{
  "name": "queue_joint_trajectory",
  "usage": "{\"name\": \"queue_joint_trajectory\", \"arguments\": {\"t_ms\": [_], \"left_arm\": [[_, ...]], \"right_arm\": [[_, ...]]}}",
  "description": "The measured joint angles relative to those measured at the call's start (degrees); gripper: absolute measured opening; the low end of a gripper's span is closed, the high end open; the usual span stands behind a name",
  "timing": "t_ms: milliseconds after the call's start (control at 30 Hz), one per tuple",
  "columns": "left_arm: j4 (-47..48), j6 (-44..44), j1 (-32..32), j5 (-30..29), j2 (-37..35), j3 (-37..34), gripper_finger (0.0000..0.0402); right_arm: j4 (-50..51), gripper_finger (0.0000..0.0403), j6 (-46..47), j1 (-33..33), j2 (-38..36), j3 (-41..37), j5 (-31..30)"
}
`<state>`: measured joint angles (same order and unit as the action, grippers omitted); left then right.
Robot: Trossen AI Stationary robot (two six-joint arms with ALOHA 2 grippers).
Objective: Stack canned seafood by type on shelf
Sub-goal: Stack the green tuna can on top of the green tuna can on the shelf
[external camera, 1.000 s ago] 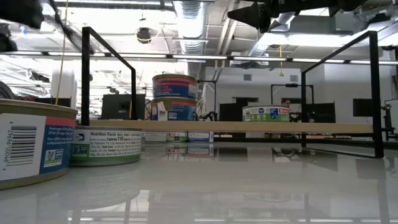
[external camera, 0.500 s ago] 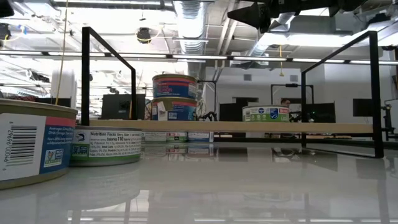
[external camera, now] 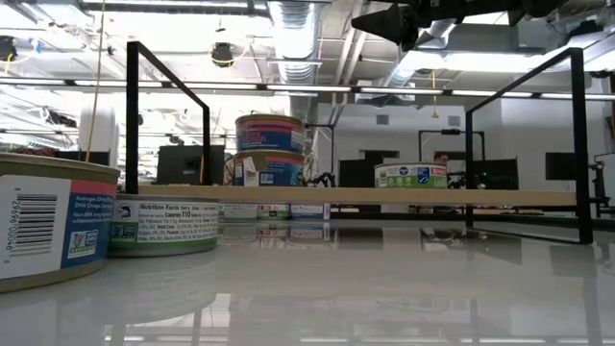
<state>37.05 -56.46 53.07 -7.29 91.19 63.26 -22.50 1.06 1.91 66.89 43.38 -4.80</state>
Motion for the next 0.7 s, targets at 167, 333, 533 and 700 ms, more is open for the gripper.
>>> {"name": "queue_joint_trajectory", "arguments": {"t_ms": [167, 333, 533, 700], "left_arm": [[-0.07, -0.21, -0.28, 5.47, 1.75, 0.00, 0.0000], [3.53, -5.11, -0.28, 5.35, -0.81, 0.00, 0.0000], [9.27, -28.24, 0.87, -1.22, -2.98, 0.00, 0.0000], [11.27, -46.04, 3.12, -1.94, -1.90, 0.00, 0.0029]], "right_arm": [[0.00, 0.0329, 0.00, 0.00, -0.02, 0.00, 0.00], [-0.02, 0.0329, -0.03, 0.01, -0.02, 0.00, 0.00], [-2.45, 0.0329, -4.77, 1.71, -0.04, 0.00, 0.07], [-7.02, 0.0329, -6.95, 4.01, -0.74, 1.55, 0.00]]}}
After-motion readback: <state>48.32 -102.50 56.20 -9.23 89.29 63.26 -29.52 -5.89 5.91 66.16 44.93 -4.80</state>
